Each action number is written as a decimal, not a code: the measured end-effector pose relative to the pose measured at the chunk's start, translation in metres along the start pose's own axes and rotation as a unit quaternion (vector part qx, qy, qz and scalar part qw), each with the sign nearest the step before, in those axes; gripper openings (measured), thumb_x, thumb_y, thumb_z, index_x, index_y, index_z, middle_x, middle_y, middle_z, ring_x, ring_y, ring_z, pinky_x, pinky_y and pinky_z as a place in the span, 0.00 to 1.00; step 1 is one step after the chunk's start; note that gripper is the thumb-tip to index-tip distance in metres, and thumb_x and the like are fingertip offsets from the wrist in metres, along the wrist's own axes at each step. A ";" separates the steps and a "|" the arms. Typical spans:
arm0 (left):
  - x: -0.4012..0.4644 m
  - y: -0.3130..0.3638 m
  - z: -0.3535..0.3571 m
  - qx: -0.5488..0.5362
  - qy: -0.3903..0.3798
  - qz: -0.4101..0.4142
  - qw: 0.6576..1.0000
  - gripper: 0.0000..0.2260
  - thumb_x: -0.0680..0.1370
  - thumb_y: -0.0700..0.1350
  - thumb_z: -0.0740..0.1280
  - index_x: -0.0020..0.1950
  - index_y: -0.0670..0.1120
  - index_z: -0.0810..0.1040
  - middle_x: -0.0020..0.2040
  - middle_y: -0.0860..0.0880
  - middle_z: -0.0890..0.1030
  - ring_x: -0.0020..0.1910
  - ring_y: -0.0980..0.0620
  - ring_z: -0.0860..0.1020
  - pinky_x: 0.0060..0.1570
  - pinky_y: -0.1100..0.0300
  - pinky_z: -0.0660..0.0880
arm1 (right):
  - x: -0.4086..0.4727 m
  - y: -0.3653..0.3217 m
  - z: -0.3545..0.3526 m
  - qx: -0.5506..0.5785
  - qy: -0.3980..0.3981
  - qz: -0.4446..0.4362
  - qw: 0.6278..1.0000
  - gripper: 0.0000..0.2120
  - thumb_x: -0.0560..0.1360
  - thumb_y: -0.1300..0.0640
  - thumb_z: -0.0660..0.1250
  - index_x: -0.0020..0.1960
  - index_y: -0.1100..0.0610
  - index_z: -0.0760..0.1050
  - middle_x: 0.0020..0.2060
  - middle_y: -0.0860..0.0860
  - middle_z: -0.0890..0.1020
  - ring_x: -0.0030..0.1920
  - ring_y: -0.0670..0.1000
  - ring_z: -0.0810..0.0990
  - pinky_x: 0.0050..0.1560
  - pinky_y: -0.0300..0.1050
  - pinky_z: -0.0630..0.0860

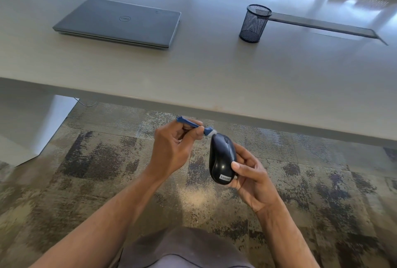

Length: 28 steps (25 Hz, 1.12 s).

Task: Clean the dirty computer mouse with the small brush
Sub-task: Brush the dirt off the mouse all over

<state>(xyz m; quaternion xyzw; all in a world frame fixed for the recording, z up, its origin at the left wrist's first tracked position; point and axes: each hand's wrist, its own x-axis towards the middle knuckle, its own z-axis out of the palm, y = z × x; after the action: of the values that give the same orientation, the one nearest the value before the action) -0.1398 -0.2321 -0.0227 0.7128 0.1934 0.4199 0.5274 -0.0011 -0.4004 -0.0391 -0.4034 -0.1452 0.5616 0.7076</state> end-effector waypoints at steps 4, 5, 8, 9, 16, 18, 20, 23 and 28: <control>-0.012 0.015 -0.003 0.037 -0.052 0.023 0.998 0.07 0.76 0.42 0.73 0.53 0.46 0.82 0.42 0.51 0.85 0.40 0.56 0.85 0.42 0.61 0.82 | 0.004 0.000 -0.004 -0.002 0.030 -0.001 1.000 0.28 0.68 0.71 0.69 0.69 0.62 0.76 0.58 0.61 0.84 0.48 0.60 0.87 0.39 0.56 0.86; -0.016 0.018 -0.003 0.063 -0.055 0.030 0.996 0.07 0.75 0.40 0.74 0.53 0.45 0.82 0.43 0.51 0.85 0.41 0.56 0.85 0.43 0.61 0.82 | 0.005 -0.001 -0.005 -0.005 0.037 -0.004 0.999 0.28 0.68 0.70 0.69 0.68 0.62 0.76 0.58 0.61 0.84 0.49 0.60 0.87 0.39 0.56 0.86; -0.023 0.023 -0.002 0.113 -0.050 0.040 0.992 0.07 0.75 0.38 0.74 0.52 0.43 0.84 0.44 0.49 0.86 0.42 0.55 0.85 0.44 0.58 0.83 | 0.008 -0.002 -0.005 -0.011 0.053 -0.018 0.998 0.27 0.67 0.70 0.70 0.66 0.61 0.78 0.57 0.60 0.85 0.50 0.60 0.87 0.39 0.55 0.86; -0.025 0.025 -0.002 0.116 -0.049 0.042 0.991 0.07 0.74 0.37 0.74 0.52 0.42 0.84 0.44 0.49 0.86 0.42 0.55 0.85 0.43 0.58 0.83 | 0.008 -0.003 -0.005 -0.014 0.057 -0.024 0.998 0.26 0.67 0.70 0.71 0.66 0.61 0.79 0.56 0.60 0.86 0.49 0.59 0.88 0.38 0.55 0.86; -0.047 0.023 -0.008 0.150 -0.088 0.053 0.983 0.06 0.73 0.37 0.75 0.50 0.43 0.85 0.43 0.51 0.86 0.41 0.59 0.84 0.41 0.65 0.81 | 0.009 -0.011 -0.011 -0.004 0.072 -0.056 0.996 0.24 0.65 0.69 0.73 0.61 0.59 0.82 0.54 0.59 0.86 0.50 0.60 0.87 0.39 0.55 0.85; -0.047 0.025 -0.010 0.139 -0.063 0.026 0.988 0.07 0.73 0.37 0.75 0.50 0.42 0.84 0.42 0.50 0.86 0.41 0.60 0.84 0.42 0.66 0.81 | 0.009 -0.011 -0.011 -0.002 0.071 -0.058 0.996 0.25 0.66 0.69 0.73 0.62 0.59 0.81 0.55 0.59 0.86 0.51 0.60 0.87 0.38 0.54 0.85; -0.040 0.029 -0.010 0.092 -0.020 0.013 0.995 0.07 0.74 0.37 0.74 0.51 0.43 0.83 0.41 0.50 0.86 0.39 0.59 0.85 0.41 0.66 0.81 | 0.009 -0.011 -0.010 -0.007 0.071 -0.058 0.996 0.28 0.65 0.68 0.75 0.65 0.60 0.79 0.56 0.60 0.85 0.52 0.60 0.87 0.39 0.55 0.85; -0.030 0.041 -0.003 0.063 0.024 0.033 0.997 0.06 0.76 0.40 0.74 0.51 0.45 0.81 0.40 0.52 0.86 0.38 0.58 0.85 0.40 0.65 0.81 | 0.010 -0.008 -0.006 -0.018 0.066 -0.054 0.996 0.31 0.63 0.67 0.77 0.66 0.60 0.78 0.57 0.60 0.85 0.53 0.61 0.87 0.40 0.55 0.85; -0.038 0.040 0.006 0.128 0.016 0.015 0.991 0.06 0.75 0.43 0.73 0.51 0.45 0.83 0.40 0.50 0.86 0.38 0.58 0.84 0.41 0.61 0.82 | 0.009 -0.006 -0.003 -0.013 0.069 -0.061 0.996 0.33 0.62 0.66 0.78 0.67 0.60 0.77 0.58 0.60 0.85 0.53 0.61 0.87 0.41 0.56 0.85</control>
<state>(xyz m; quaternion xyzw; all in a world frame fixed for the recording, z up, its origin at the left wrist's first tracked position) -0.1636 -0.2774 -0.0016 0.7704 0.2438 0.4109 0.4220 0.0082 -0.3937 -0.0386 -0.4403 -0.1279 0.4863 0.7438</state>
